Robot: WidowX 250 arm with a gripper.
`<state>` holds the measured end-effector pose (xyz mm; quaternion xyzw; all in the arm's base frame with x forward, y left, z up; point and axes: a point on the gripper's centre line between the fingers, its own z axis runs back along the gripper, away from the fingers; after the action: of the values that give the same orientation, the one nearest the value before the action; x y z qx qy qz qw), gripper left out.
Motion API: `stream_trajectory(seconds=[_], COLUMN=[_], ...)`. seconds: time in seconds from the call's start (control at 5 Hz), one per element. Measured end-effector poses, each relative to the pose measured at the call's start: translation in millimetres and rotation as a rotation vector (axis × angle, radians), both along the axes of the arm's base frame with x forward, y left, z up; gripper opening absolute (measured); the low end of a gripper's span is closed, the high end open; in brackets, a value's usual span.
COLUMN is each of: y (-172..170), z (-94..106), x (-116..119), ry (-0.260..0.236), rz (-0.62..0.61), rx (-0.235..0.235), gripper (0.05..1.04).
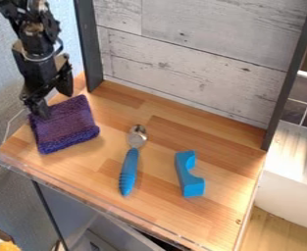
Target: Move the violet towel to the upper right corner of the table
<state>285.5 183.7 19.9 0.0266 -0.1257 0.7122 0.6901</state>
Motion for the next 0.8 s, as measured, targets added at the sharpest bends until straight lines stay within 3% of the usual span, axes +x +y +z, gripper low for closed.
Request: stream_trajectory(seconds=[0.2, 0.8], y=[8, 13], z=[-14.3, -53.4], x=[5, 6], ry=[0.038, 0.081], rz=[0.013, 0.084], rx=[0.014, -0.058], gripper=[1.001, 1.001])
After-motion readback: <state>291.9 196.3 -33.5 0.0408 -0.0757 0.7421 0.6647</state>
